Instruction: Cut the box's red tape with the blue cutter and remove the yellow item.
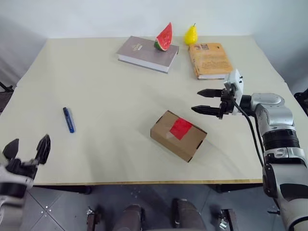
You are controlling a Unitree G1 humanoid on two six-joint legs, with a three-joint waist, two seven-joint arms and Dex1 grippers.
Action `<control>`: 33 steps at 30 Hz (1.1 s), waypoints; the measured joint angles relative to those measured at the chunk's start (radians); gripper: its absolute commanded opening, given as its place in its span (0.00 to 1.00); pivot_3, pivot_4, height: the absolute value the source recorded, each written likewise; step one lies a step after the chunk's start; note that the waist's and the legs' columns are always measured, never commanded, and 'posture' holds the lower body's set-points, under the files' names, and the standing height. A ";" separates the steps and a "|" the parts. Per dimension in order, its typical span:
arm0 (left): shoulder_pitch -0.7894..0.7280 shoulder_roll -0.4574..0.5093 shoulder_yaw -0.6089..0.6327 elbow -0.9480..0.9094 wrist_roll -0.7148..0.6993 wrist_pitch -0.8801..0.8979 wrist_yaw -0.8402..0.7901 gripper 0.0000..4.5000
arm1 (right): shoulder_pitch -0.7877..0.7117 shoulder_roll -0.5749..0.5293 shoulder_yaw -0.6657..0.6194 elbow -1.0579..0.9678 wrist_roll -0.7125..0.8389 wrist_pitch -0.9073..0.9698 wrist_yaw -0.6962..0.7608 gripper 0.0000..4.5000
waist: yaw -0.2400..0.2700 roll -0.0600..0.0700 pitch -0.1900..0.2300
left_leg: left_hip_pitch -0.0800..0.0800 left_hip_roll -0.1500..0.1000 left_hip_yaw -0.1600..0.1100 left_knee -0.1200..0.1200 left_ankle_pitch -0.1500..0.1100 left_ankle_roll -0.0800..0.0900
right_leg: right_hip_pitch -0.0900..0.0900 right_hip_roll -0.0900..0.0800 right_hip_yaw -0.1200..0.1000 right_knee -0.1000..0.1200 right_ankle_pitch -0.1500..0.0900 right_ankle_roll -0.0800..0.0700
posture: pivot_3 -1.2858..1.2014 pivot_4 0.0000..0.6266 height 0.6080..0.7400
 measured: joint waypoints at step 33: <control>-0.552 0.021 -0.228 0.454 0.268 0.451 0.316 0.83 | 0.066 0.020 0.016 -0.309 0.085 0.127 -0.028 1.00 | -0.004 -0.002 -0.001 | 0.001 -0.001 0.002 0.000 -0.001 -0.002 | -0.004 0.001 -0.009 0.010 0.001 0.001 | 0.52 0.24 1.00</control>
